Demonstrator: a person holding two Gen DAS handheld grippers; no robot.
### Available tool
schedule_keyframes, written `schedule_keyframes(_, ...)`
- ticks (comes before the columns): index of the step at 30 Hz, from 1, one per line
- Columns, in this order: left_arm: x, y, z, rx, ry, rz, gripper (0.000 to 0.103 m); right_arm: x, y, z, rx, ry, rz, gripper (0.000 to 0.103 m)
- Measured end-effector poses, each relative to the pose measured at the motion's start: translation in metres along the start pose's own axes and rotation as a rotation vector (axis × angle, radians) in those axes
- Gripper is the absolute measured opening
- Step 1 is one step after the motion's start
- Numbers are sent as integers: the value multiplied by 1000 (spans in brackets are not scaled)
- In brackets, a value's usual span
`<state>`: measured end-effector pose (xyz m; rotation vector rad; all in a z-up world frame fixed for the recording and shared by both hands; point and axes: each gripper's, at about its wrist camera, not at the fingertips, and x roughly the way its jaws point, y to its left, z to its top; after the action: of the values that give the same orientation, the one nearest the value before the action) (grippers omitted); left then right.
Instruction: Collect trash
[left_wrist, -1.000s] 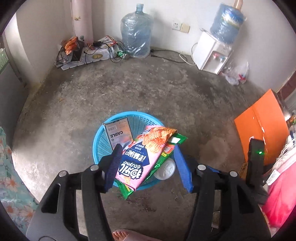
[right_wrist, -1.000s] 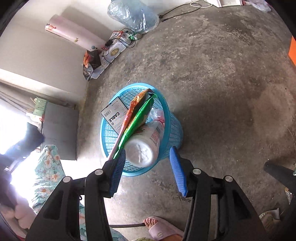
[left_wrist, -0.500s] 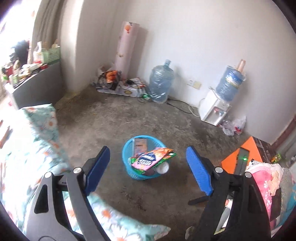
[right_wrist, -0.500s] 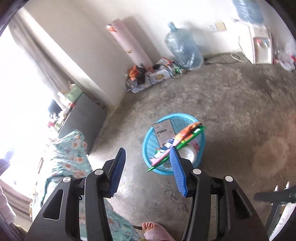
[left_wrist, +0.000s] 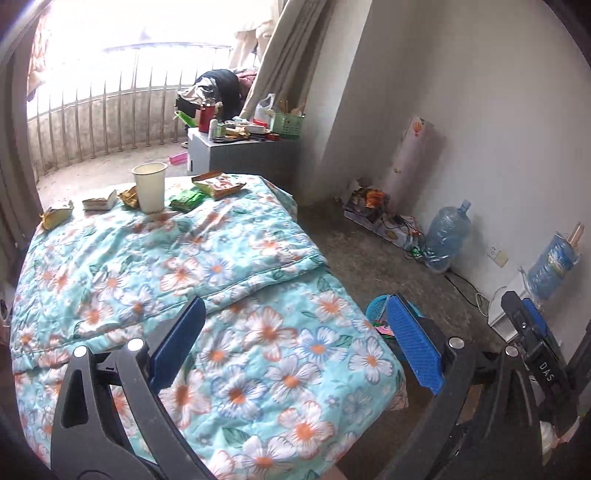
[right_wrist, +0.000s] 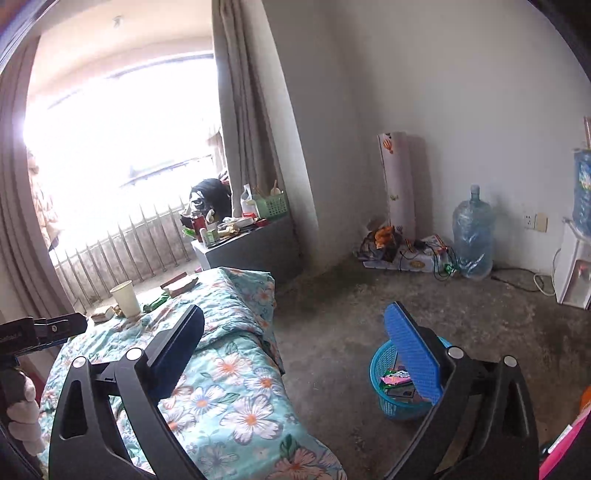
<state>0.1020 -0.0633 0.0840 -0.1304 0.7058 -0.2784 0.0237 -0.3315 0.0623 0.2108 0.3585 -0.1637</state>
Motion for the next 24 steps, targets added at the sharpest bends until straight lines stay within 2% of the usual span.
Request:
schedule_keyframes(2,-7,5,-9,8,-15,71,94,-8,17,-4,-55,11,-15,97)
schedule_keyframes(7,-11,18,-34,-13,-27,135,94,-15,47,-27,-198,113,-61,97)
schedule_keyframes(13,19,20,-77,-63,133,197,94,-5,45,-71,-262,342,-60,97)
schedule_keyframes(16,27,14,-95,-42,198,198,94,2,33,-92,-243,452,-74,97)
schedule_keyframes(18,30,8,-104,-15,233,192,94,4,25,-101,-232,493,-88,97)
schedule_keyframes(24,33,-7,-113,35,250,188,94,2,16,-107,-237,519,-114,97)
